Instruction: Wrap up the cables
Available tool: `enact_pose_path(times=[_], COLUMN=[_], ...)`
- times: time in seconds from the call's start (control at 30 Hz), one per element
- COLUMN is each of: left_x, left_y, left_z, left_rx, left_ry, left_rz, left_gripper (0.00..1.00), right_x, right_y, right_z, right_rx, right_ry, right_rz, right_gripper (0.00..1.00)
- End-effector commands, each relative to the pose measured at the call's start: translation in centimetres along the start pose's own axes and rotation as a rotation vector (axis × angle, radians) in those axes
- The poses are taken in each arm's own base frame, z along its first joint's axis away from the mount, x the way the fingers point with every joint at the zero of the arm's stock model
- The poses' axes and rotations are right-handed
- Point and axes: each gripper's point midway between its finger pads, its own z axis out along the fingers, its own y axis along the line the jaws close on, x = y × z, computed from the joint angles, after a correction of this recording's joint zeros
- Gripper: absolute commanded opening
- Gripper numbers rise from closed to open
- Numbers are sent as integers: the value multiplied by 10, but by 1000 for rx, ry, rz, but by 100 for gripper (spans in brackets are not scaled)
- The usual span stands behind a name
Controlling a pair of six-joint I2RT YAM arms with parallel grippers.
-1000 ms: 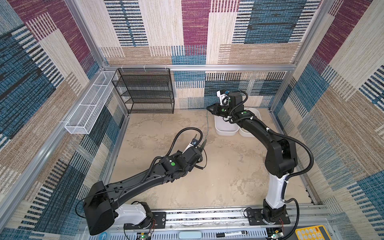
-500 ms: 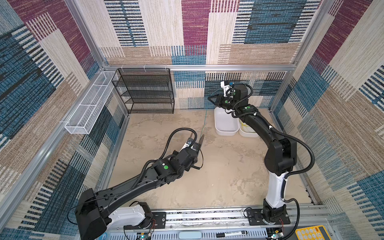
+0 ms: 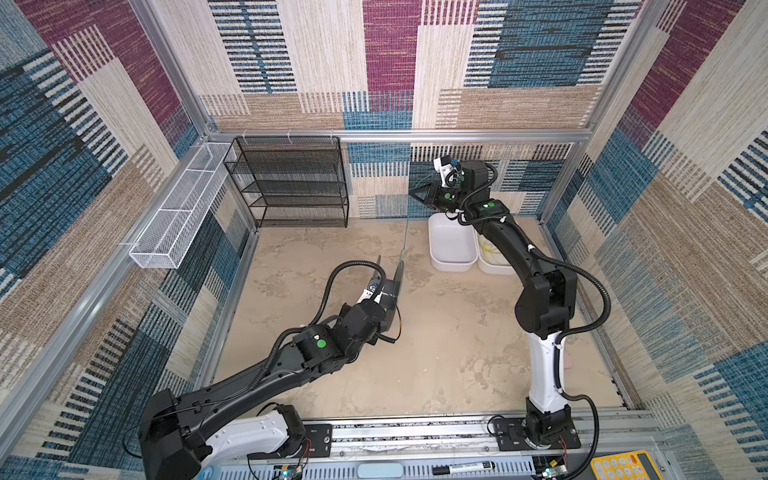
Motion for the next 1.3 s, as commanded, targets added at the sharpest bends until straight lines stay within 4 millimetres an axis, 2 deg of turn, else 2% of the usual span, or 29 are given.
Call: enact_pose_path(times=[0.0, 0.13, 0.23, 0.5, 0.67, 0.87, 1.07, 1.27], left_x=[63, 62, 50, -7, -44, -89, -124, -148], left_y=[-18, -30, -34, -27, -22, -9, 16, 35], left_z=[-5, -10, -20, -60, -79, -95, -95, -87], left_rx=[114, 161, 205, 279, 306, 358, 400, 396], left_ry=[242, 225, 167, -52, -159, -277, -361, -423], left_rz=[166, 207, 214, 159, 83, -77, -289, -427], left_gripper=[0, 0, 0, 0, 0, 0, 0, 0], right_x=[-60, -61, -53, -10, 22, 57, 76, 90], right_y=[9, 8, -4, -41, -60, -71, -74, -74], right_z=[-12, -7, -2, 3, -3, -14, -31, -38], right_rx=[21, 21, 34, 69, 76, 82, 88, 83], right_ry=[-238, -222, -202, -142, -128, -122, -155, -156], right_rz=[-105, -104, -92, -49, 0, 53, 100, 132], right_gripper=[0, 0, 0, 0, 0, 0, 0, 0])
